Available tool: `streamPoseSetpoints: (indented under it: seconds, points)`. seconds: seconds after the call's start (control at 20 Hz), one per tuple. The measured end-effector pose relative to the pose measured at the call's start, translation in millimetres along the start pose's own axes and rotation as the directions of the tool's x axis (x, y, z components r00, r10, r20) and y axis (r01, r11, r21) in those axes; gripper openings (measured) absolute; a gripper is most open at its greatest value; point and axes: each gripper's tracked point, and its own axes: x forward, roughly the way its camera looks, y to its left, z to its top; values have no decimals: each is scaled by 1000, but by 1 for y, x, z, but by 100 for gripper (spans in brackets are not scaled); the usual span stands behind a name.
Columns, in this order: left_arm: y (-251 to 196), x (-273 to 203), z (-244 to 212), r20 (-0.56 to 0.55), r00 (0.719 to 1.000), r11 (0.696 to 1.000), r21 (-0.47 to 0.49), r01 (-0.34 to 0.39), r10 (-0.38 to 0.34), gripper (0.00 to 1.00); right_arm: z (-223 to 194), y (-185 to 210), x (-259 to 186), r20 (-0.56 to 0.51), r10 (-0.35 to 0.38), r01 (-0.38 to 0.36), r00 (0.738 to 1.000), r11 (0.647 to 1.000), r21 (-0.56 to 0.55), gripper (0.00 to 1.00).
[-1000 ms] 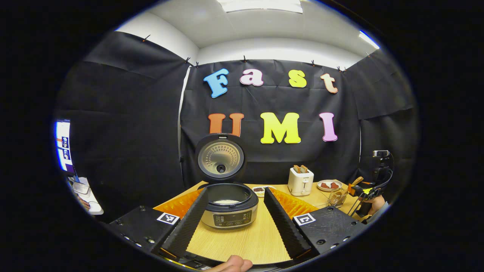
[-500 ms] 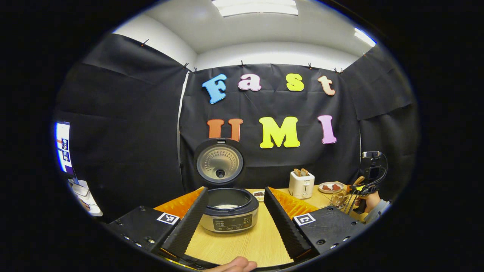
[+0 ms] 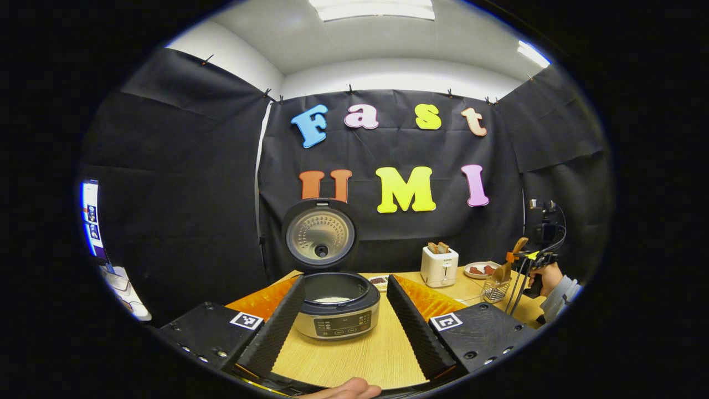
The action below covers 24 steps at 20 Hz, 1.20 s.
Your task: Close the left gripper, press the button to open the rice cooker; take a wooden spoon from the chopstick holder with the right hand, scoop a spoonful of rice and pour it into the rice cooker, then put the wooden spoon back into the chopstick holder.
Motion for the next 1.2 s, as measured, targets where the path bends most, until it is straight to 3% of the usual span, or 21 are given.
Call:
streamPoseSetpoints:
  seconds: [0.25, 0.55, 0.85, 1.05, 1.2]
  points:
    - [7, 7, -2, -17, 1000, 1000, -13, 5, -5, 94, 40, 36, -24, 38, 58, -57, 998, 998, -26, 14]
    - [12, 15, -8, -37, 999, 999, -40, 30, -32, 94, 64, 118, -37, 57, 185, -184, 981, 982, -33, 13]
    - [15, 15, -12, -60, 997, 996, -75, 54, -58, 94, -1, 178, -11, -60, 257, -261, 965, 963, -74, 13]
    - [17, 18, -13, -50, 997, 997, -64, 49, -52, 94, -51, 184, 8, -150, 236, -255, 960, 959, -125, 13]
    - [20, 19, -15, -54, 998, 998, -47, 33, -35, 94, -61, 180, 18, -154, 210, -236, 965, 957, -170, 13]
